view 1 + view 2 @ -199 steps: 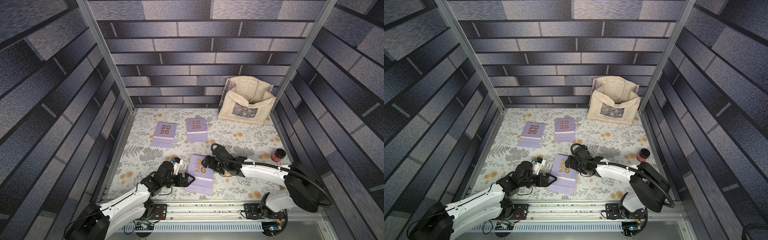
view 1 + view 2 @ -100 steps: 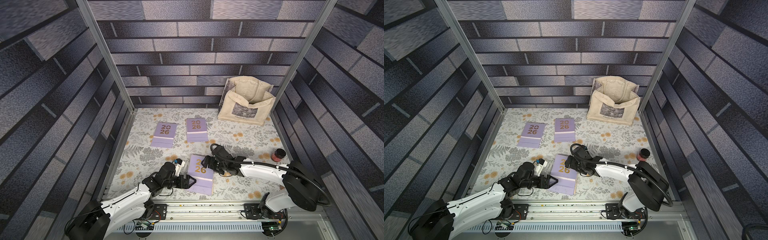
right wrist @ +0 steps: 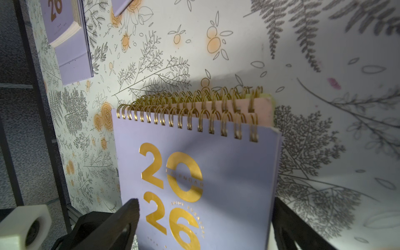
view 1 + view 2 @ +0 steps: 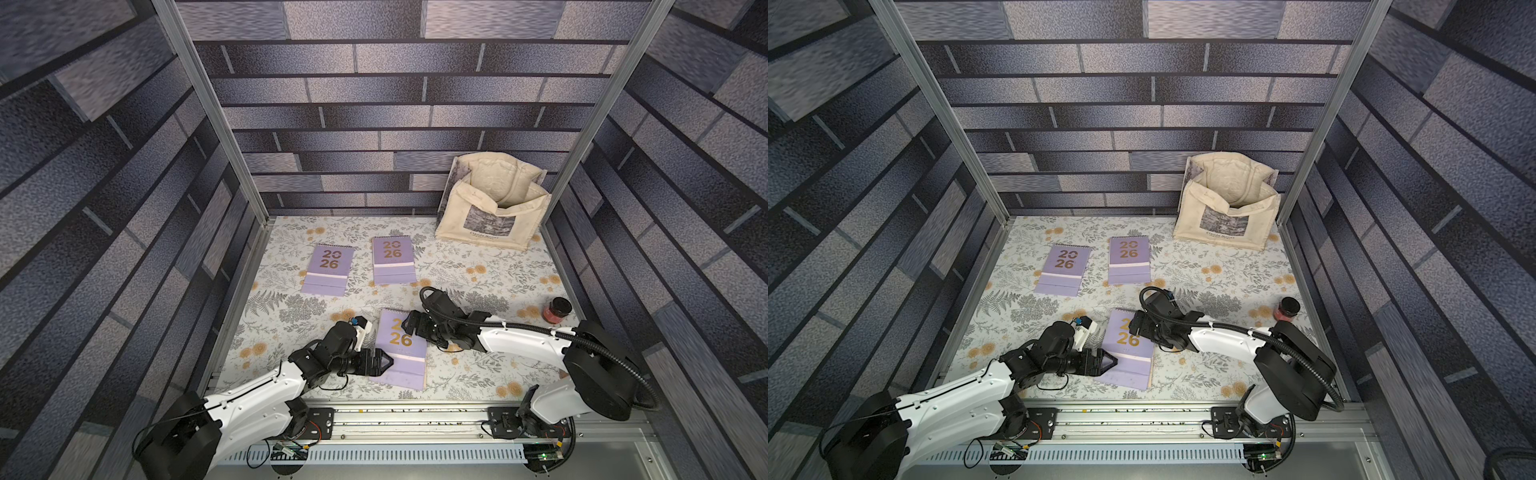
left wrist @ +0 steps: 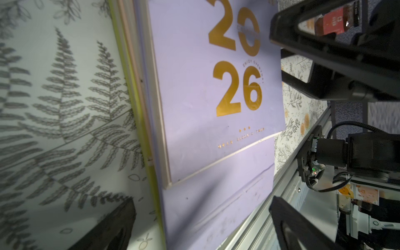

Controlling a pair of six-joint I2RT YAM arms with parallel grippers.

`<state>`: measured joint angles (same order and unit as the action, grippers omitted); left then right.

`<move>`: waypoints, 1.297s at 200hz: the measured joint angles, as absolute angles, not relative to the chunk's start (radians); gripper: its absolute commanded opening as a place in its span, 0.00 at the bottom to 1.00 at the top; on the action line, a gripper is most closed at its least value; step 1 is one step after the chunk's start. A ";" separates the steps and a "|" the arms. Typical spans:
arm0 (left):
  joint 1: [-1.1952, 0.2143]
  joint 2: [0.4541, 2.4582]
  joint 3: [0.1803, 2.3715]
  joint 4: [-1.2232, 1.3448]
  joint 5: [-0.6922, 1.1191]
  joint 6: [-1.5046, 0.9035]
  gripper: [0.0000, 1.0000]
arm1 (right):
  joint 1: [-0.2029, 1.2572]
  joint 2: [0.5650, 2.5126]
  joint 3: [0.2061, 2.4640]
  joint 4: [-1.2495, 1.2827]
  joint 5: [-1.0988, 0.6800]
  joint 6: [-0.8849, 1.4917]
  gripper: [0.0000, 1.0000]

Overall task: Stack the calendars
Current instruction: Adjust the calendar at the calendar.

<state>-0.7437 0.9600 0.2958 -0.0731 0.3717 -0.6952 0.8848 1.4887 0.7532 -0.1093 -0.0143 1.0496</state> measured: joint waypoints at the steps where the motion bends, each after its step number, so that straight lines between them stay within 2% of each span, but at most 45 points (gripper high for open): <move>1: -0.744 0.960 0.297 -0.075 0.370 -0.695 1.00 | 0.885 1.489 0.754 -0.109 -0.014 1.050 0.95; 85: -0.781 0.979 0.381 -0.217 0.305 -0.685 1.00 | 0.885 1.489 0.757 -0.116 -0.017 1.045 0.96; 163: -0.849 1.079 0.434 -0.232 0.305 -0.681 1.00 | 0.885 1.489 0.764 -0.125 -0.022 1.045 0.97; 259: -0.864 1.136 0.487 -0.257 0.304 -0.661 1.00 | 0.885 1.508 0.783 -0.134 -0.026 1.039 0.98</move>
<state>-0.8639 1.1362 0.4870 -0.2569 0.3042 -0.6613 0.8848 1.5078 0.7834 -0.1337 -0.0257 1.0386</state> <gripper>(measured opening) 0.999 0.973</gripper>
